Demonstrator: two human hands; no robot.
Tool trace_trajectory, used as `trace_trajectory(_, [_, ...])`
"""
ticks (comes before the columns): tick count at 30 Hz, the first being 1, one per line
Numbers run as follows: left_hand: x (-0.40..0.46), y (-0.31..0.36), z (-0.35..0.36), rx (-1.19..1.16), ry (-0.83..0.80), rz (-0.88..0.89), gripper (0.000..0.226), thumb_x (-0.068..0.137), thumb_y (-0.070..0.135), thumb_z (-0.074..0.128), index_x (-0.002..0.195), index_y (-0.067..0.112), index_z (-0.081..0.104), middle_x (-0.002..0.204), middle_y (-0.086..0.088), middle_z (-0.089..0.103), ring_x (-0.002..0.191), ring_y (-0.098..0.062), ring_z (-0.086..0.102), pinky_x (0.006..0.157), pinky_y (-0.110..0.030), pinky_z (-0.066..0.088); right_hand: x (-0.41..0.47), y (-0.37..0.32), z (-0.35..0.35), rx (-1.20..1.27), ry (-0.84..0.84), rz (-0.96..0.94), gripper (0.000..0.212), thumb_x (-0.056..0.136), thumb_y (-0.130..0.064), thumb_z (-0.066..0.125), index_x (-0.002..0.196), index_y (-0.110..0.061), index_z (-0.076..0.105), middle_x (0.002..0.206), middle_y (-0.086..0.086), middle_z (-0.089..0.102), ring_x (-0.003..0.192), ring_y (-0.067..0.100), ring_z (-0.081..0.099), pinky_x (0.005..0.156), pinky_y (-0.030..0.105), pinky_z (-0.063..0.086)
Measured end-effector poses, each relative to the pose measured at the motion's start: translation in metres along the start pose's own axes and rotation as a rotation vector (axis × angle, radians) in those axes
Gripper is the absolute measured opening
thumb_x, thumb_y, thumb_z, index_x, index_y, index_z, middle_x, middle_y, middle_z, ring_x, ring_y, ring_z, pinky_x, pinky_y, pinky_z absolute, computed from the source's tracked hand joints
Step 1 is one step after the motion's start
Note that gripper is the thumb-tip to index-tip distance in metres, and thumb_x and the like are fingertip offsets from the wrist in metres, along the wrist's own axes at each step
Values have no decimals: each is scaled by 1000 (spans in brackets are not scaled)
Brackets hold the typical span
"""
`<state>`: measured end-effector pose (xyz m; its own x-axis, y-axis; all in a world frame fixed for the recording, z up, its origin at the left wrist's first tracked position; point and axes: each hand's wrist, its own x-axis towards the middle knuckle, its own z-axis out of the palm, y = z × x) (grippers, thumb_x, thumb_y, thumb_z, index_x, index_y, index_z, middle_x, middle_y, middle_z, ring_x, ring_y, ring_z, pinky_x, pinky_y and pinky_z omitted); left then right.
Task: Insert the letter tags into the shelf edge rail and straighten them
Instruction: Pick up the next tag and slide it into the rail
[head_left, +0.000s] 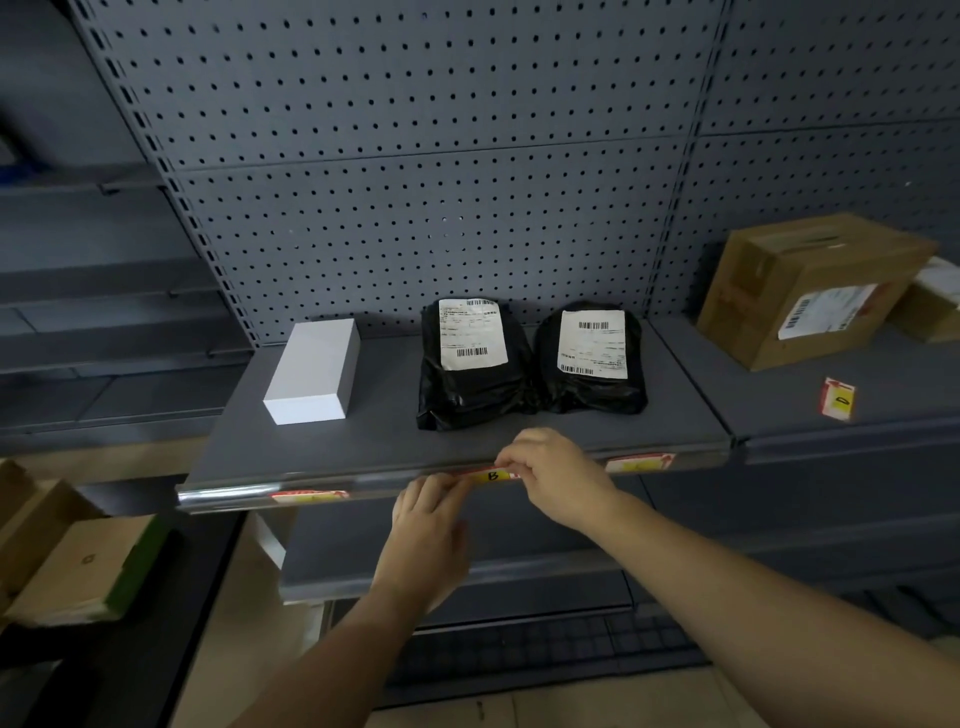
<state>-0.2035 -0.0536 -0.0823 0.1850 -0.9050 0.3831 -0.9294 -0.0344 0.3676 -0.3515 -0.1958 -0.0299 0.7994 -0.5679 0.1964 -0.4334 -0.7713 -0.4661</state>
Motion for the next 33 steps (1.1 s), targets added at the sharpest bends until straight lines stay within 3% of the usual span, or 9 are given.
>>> trace_trajectory(12, [0,0,3,-10,-4,2,68,70,6,67,132,24,45,122,3,44,109,-25,44,97,-41,37,-8,2,12,-62,139,-3,30,83,3,59,99,-17,75,89,3,66,88,27,53,83,40,43])
trace_trajectory(24, [-1,-2,13,1,71,10,64,65,3,72,125,16,55,119,-2,48,109,-29,44,94,-45,37,-17,-3,14,-78,171,44,37,78,8,60,101,-17,75,95,3,67,89,30,54,84,42,43])
trace_trajectory(30, [3,1,21,50,113,-37,48,73,14,60,121,12,56,117,-7,50,106,-33,47,92,-49,40,-20,1,13,-59,149,20,30,90,-6,54,114,-18,68,105,-2,62,100,21,49,94,34,38])
trace_trajectory(33, [8,11,25,135,161,-96,44,73,16,65,117,15,57,114,-7,52,105,-33,48,94,-53,34,-24,12,8,-44,140,-3,28,93,-14,53,117,-21,65,108,-5,60,104,16,48,97,32,36])
